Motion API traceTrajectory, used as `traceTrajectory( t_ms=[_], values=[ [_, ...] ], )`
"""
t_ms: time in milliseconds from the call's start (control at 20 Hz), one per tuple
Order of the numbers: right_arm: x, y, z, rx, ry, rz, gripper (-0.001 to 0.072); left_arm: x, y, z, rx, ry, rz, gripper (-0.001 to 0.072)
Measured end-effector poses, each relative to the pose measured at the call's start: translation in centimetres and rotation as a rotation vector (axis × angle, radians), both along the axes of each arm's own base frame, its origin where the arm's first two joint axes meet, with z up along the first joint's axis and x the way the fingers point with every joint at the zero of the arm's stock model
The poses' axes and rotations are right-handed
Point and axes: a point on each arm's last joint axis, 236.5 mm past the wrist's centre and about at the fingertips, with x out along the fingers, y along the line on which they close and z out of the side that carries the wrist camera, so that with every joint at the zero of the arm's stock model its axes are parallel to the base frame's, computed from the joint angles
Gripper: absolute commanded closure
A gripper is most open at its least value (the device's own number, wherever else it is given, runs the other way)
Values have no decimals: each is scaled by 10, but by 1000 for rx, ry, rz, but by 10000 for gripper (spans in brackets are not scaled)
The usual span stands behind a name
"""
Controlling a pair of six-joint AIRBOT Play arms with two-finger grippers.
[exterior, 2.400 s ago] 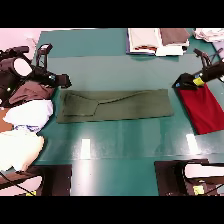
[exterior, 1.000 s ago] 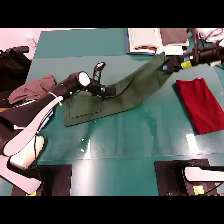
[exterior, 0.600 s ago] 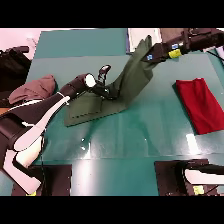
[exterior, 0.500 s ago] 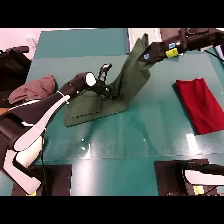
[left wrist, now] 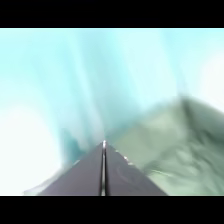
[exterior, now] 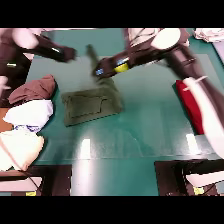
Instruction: Fold the shirts.
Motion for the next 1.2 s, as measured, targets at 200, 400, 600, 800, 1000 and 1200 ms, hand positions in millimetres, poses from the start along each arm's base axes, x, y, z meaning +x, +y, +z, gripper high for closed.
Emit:
traceTrajectory(
  t_ms=[200, 400, 600, 800, 1000, 1200],
  values=[
    [-17, 79, -21, 77, -4, 62, 447, -24, 80, 78, 31, -151, 150, 678],
    [-4, 74, -42, 12, -36, 63, 467, -41, 96, 102, 39, -196, 177, 679],
    [37, -15, -98, -197, 19, -81, 255, -48, 71, 107, 36, -212, 118, 678],
    [58, -122, -174, -358, 217, -255, 59, -50, 43, 105, 32, -214, 53, 678],
    [51, -158, -228, -372, 441, -317, 124, -46, 22, 95, 33, -200, 9, 678],
    [46, -131, -253, -347, 531, -274, 140, -44, 12, 87, 28, -183, -13, 678]
  ],
)
